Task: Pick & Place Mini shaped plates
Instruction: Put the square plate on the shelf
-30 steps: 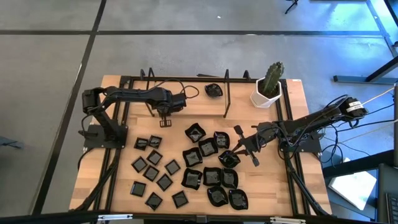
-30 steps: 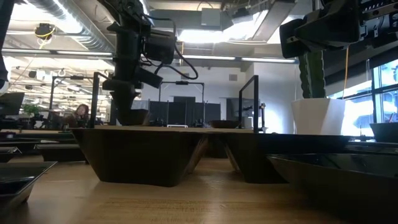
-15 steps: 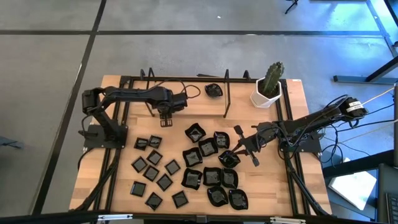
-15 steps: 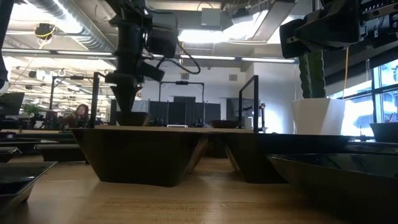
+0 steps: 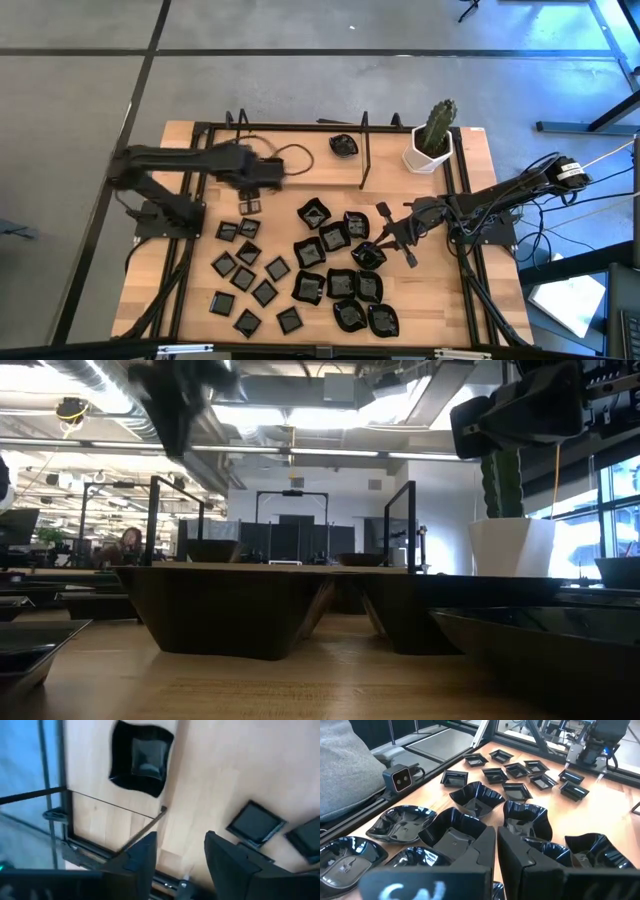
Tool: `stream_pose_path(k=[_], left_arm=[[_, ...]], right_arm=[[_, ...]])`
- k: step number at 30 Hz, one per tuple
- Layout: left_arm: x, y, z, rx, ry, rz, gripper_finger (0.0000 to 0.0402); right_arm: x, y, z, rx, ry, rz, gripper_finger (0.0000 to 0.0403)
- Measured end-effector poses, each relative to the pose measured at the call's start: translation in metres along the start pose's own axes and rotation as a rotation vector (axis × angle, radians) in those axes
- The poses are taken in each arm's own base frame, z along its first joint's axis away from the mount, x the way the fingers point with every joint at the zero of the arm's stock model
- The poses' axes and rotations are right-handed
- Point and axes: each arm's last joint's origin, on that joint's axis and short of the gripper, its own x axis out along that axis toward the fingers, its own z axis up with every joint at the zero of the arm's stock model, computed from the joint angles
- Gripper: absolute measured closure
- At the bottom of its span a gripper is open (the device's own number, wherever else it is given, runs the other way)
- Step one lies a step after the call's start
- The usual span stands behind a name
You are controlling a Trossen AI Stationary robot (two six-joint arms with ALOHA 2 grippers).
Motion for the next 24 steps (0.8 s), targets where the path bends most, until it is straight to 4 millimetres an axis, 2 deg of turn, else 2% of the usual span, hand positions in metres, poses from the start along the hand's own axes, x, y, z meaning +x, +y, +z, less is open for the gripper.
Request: stream_pose_path(k=[5,7,9,11,13,15,18,21,24], left_arm=[[-0.058,0.008,-0.053,-0.162,-0.398,0.024,0.0279],[-0.07,0.01,-0.068,-0.254,-0.606,0.036,0.0292],[-0.069,0.009,-0.079,-0.315,-0.776,0.061,0.0306],[-0.059,0.004,-0.085,-0.356,-0.906,0.112,0.0323],[-0.039,-0.002,-0.088,-0.411,-0.993,0.182,0.0343],[-0.017,-0.008,-0.09,-0.369,-1.041,0.204,0.0363],[0.007,-0.017,-0.093,-0.245,-1.198,0.08,0.0392],[0.024,-0.02,-0.096,-0.186,-1.403,-0.006,0.0398],[0.04,-0.02,-0.103,-0.104,-1.474,-0.072,0.0399]], right_arm=[[0.0,0.0,0.0,0.002,0.002,0.0,0.0382],[0.0,0.0,0.0,0.002,0.002,0.0,0.0382],[0.0,0.0,0.0,0.002,0.002,0.0,0.0382],[0.0,0.0,0.0,0.002,0.002,0.0,0.0382],[0.0,0.0,0.0,0.005,0.002,0.0,0.0382],[0.0,0.0,0.0,0.006,0.002,0.0,0.0382],[0.0,0.0,0.0,0.005,0.002,-0.001,0.0382],[0.0,0.0,0.0,-0.006,0.0,-0.009,0.0382],[0.0,-0.001,0.0,-0.019,0.004,-0.046,0.0382]])
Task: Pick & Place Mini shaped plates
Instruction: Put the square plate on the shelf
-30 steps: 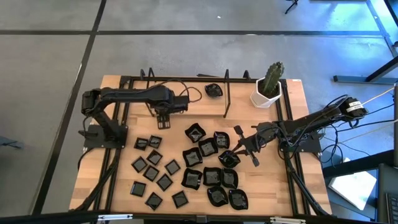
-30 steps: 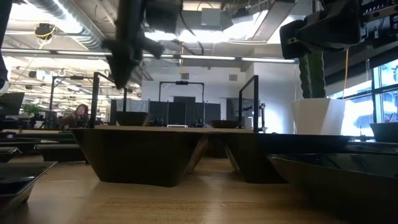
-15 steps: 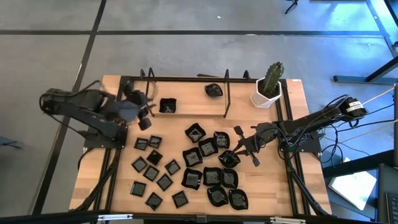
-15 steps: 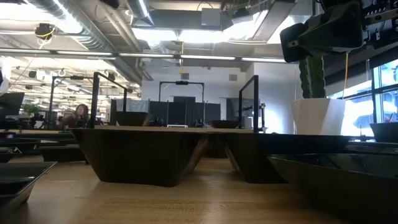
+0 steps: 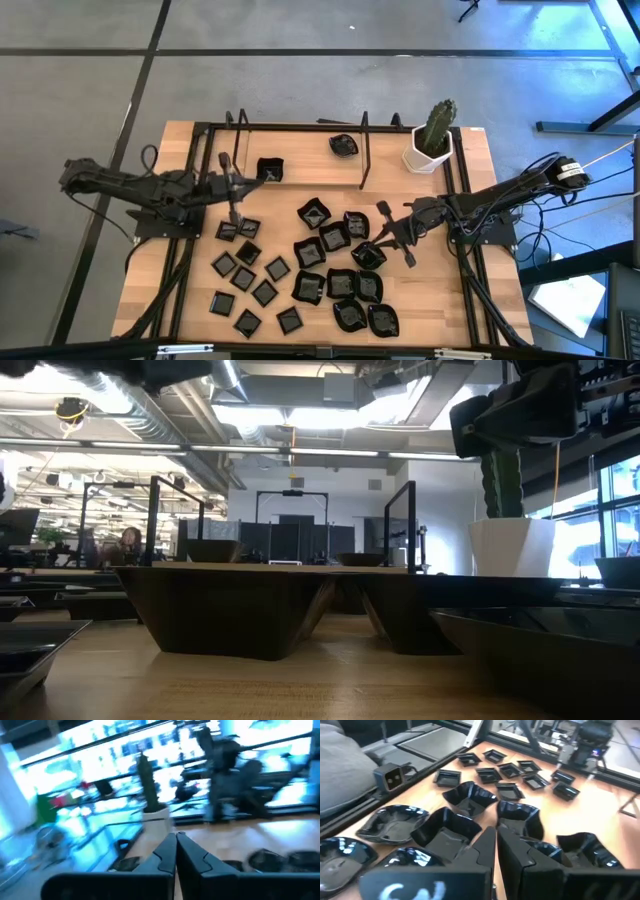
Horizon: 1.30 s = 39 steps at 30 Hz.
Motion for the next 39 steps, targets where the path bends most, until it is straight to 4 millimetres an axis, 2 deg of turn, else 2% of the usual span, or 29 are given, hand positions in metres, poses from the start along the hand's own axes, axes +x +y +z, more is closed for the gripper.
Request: stream_pose_path(k=[3,9,11,17,20,25,32,36,39], left_arm=[[-0.008,0.005,-0.01,-0.008,-0.021,-0.009,0.04],[-0.043,0.023,0.001,-0.068,-0.18,0.012,0.04],[-0.051,0.025,-0.001,-0.068,-0.199,-0.003,0.04],[-0.047,0.013,-0.045,0.024,-0.208,-0.012,0.04],[-0.046,0.007,-0.066,0.015,-0.225,-0.008,0.04],[-0.047,0.005,-0.079,0.025,-0.216,0.011,0.04],[-0.045,0.001,-0.097,-0.008,-0.026,0.006,0.04],[-0.044,0.002,-0.098,-0.041,-0.007,0.047,0.04],[-0.044,0.002,-0.097,-0.046,-0.014,0.046,0.0399]], right_arm=[[0.0,-0.001,0.0,0.003,0.006,-0.018,0.0382],[0.0,0.0,-0.001,0.022,0.012,-0.015,0.0382],[0.0,0.0,-0.001,0.021,0.011,-0.016,0.0382],[0.0,-0.001,0.0,0.01,0.0,-0.022,0.0382],[0.0,-0.002,0.001,0.004,-0.001,-0.062,0.0382],[-0.001,-0.006,0.007,0.027,-0.054,-0.156,0.0382],[-0.001,-0.007,0.013,0.118,-0.123,-0.163,0.0382],[-0.002,-0.008,0.015,0.129,-0.139,-0.169,0.0382],[0.002,-0.012,0.02,0.205,-0.113,-0.197,0.0387]])
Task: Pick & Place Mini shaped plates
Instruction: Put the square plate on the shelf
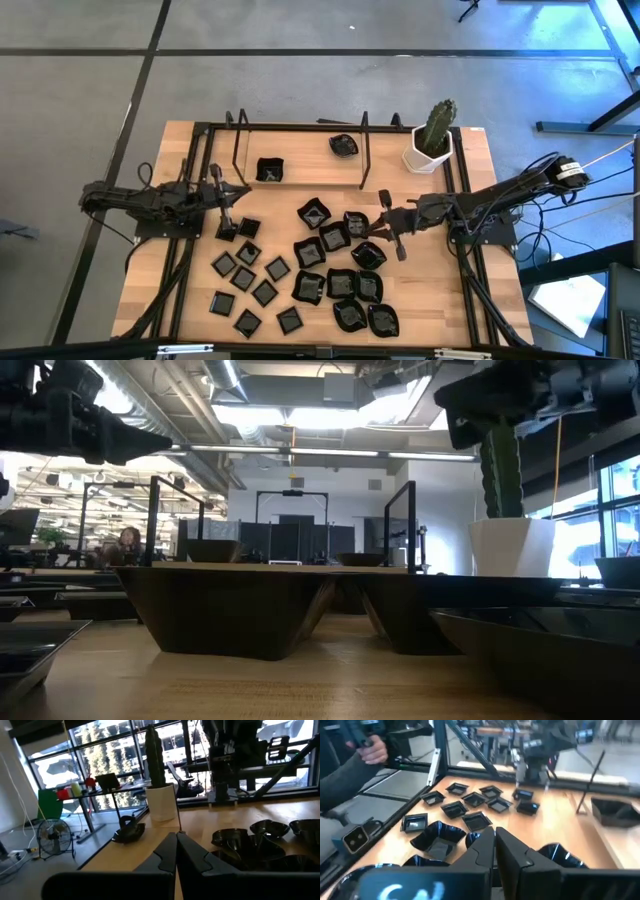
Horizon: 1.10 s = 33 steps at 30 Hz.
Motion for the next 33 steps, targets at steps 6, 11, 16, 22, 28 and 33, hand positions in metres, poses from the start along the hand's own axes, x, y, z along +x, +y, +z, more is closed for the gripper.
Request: stream_pose_path(k=[6,11,16,22,28,33], left_arm=[[0.0,0.0,0.002,-0.007,-0.016,0.005,0.0395],[0.0,0.001,0.002,-0.01,-0.017,0.036,0.0399],[0.0,0.001,0.002,-0.051,-0.016,0.032,0.0397],[0.0,0.001,0.001,-0.048,-0.009,0.031,0.0396],[0.0,0.001,0.0,-0.033,0.008,0.025,0.0399],[0.0,0.001,0.0,-0.038,0.009,0.025,0.0394]], right_arm=[[0.046,-0.005,0.02,-0.048,0.201,0.0,0.0395],[0.108,-0.006,0.039,-0.069,0.362,0.047,0.0399],[0.172,0.0,0.05,-0.205,0.339,0.16,0.0382],[0.235,0.009,0.032,-0.269,0.413,0.357,0.0344],[0.275,0.019,0.005,-0.376,0.421,0.439,0.0286],[0.286,0.019,-0.001,-0.377,0.442,0.454,0.0245]])
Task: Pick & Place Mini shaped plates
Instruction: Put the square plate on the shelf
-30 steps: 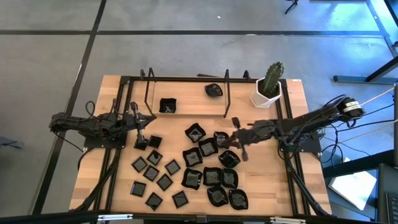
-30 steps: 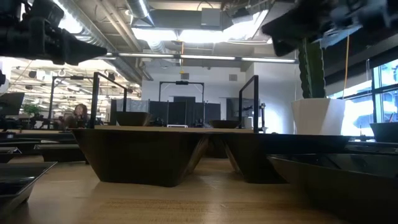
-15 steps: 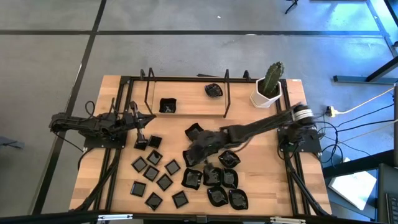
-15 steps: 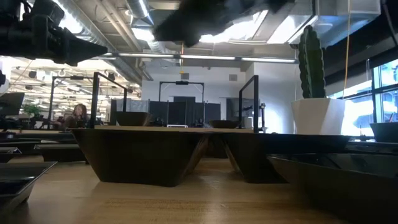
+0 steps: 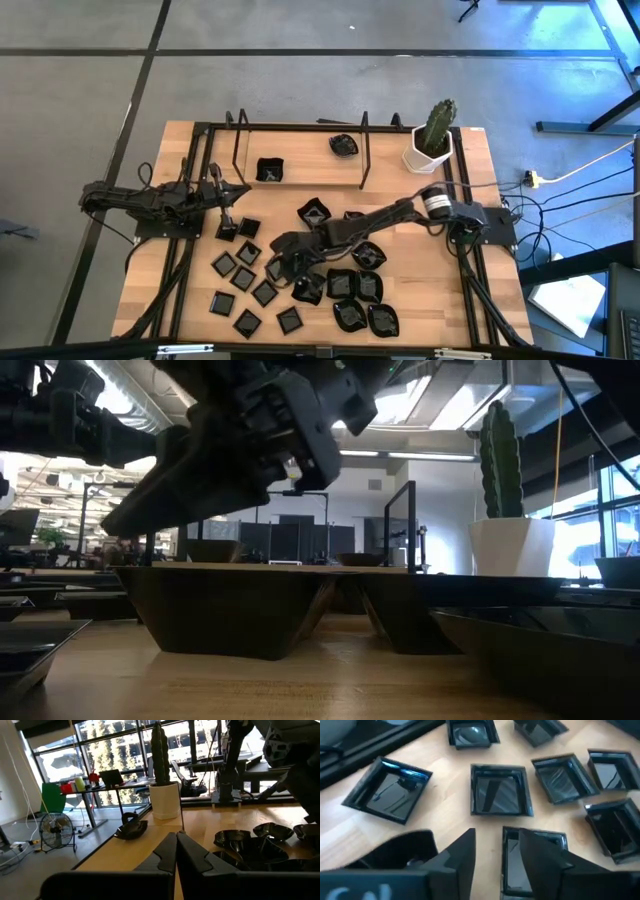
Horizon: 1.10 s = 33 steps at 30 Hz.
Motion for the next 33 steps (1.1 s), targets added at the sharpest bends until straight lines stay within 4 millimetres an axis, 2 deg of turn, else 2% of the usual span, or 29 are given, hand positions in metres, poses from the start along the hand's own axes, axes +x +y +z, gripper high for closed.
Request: stream_pose_path(k=[4,10,21,33], left_arm=[[0.0,0.0,0.0,0.013,0.001,0.0,0.0396],[0.0,0.0,0.0,0.024,0.002,0.0,0.0399],[0.0,0.0,0.0,0.014,0.002,0.0,0.0397],[0.0,0.0,0.0,0.015,0.001,0.0,0.0397]], right_arm=[[0.001,0.003,0.001,-0.011,-0.001,0.032,0.0228],[0.007,0.009,0.004,-0.031,-0.024,0.021,0.023],[0.03,0.009,-0.014,-0.027,-0.012,-0.003,0.0238],[0.03,0.007,-0.016,-0.025,0.021,-0.062,0.0238]])
